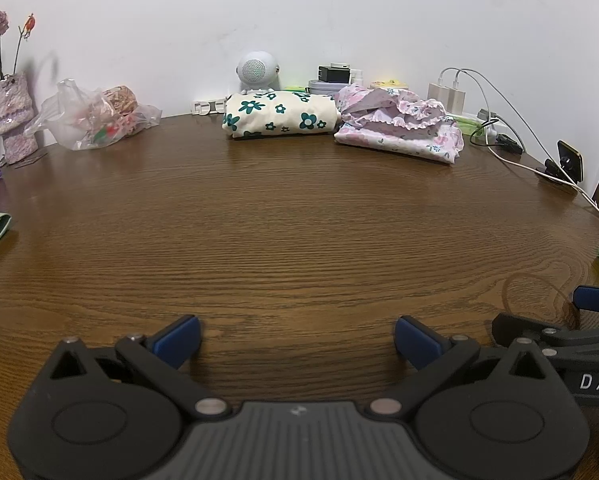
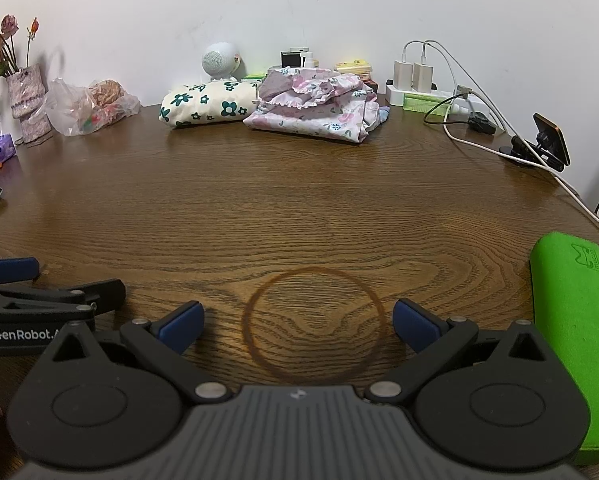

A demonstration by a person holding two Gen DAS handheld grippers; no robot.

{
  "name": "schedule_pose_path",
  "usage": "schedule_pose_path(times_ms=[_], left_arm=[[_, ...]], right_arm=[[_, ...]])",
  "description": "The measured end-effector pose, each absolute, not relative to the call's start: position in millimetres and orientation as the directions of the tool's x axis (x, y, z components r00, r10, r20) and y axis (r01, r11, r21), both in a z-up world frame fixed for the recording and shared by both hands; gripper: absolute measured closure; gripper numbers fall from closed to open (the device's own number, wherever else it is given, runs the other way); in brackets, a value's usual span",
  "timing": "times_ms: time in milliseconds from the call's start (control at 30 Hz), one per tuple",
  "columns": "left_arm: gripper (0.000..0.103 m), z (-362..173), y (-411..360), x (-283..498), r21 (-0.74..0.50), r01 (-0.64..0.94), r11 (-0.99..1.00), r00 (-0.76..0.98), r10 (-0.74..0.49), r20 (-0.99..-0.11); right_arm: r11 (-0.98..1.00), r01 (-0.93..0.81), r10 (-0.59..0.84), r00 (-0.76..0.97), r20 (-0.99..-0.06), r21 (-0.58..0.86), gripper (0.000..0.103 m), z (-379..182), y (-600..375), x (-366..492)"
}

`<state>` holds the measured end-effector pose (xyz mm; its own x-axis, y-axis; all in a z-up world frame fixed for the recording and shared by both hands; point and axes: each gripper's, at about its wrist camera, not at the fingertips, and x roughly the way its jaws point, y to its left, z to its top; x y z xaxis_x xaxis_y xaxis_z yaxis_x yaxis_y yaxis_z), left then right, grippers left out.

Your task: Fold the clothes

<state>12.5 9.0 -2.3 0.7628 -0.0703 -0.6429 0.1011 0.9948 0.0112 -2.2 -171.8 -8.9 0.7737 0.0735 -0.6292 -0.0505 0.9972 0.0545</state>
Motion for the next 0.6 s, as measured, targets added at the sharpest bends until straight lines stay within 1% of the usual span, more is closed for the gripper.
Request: schedule_pose_path(times_ms=[600], left_arm=[[0.0,-2.5,9.0,12.2,0.011,0.1,0.995,0.763,-0.07,-0.643]], right_arm=[[0.998,-0.049,0.066,0.772,-0.632,0.044,0.0,-8.6,-170.3,-2.0]])
